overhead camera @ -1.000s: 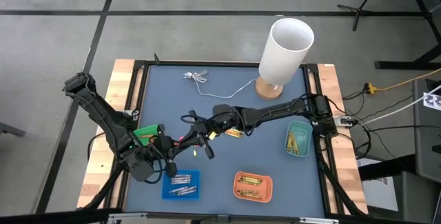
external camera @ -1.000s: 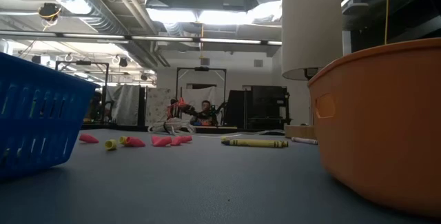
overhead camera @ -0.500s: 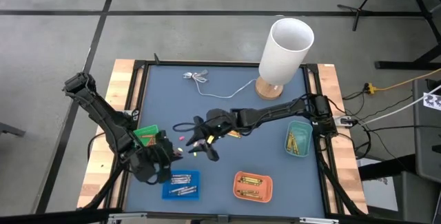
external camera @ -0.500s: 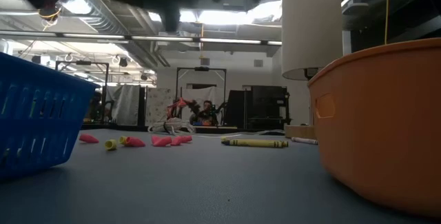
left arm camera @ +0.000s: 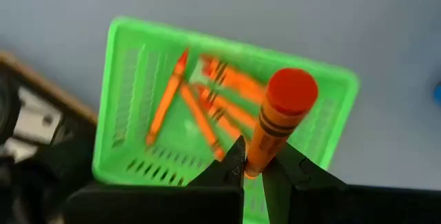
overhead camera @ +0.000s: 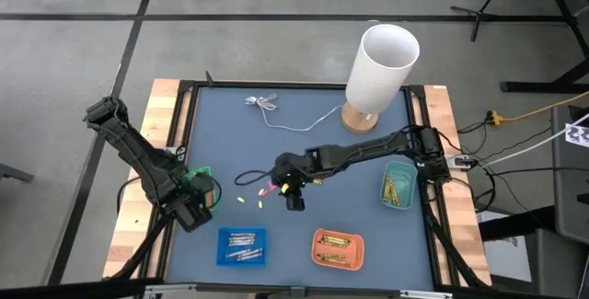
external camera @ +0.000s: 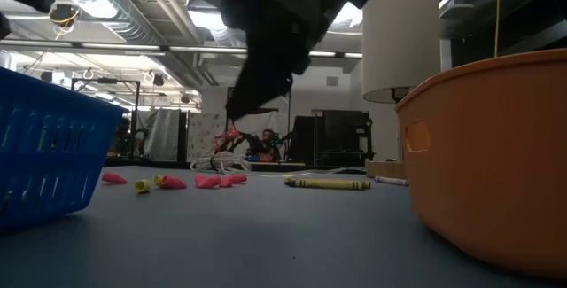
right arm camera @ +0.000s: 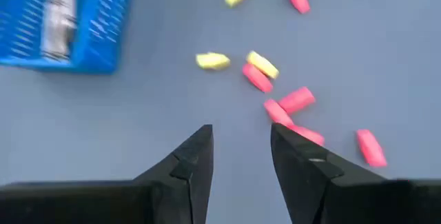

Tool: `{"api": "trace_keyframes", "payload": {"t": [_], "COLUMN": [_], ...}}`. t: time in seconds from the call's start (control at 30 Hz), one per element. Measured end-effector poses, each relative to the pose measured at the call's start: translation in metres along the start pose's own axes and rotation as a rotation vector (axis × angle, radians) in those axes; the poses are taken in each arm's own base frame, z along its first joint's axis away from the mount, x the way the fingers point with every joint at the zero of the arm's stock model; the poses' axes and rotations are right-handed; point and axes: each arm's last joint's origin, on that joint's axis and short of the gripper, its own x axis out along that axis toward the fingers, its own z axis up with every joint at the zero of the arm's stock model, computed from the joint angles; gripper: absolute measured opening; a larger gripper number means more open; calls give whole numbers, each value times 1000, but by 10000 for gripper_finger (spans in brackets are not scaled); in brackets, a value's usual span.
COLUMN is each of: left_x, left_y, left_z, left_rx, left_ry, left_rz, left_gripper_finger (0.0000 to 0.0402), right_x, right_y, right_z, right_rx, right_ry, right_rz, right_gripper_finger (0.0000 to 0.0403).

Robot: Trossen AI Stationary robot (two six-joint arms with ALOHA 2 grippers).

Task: Sort crayons
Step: Put the orange crayon into the green bin

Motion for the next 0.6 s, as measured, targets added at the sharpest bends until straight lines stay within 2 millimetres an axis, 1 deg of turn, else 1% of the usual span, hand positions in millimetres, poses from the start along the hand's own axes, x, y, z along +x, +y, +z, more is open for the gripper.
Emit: {"api": "trace_keyframes", "payload": {"t": [0.07, 0.27, 0.6], "left_x": [0, 0, 0], "left_y": [2, 2, 2], "left_z": [-1, -1, -1], "left_rx": [-15, -19, -45], "left_ry": [28, 29, 29], "left_rz": [17, 17, 18], "left_gripper_finger": [12, 15, 67], "right_x": [0, -1, -3], "right_y": [-1, -5, -6], "right_z": [-3, -12, -28], "right_rx": [4, 8, 17], "right_ry": [32, 118, 286], "right_rz": [-41, -149, -180], "right_gripper_finger": [143, 143, 143]}}
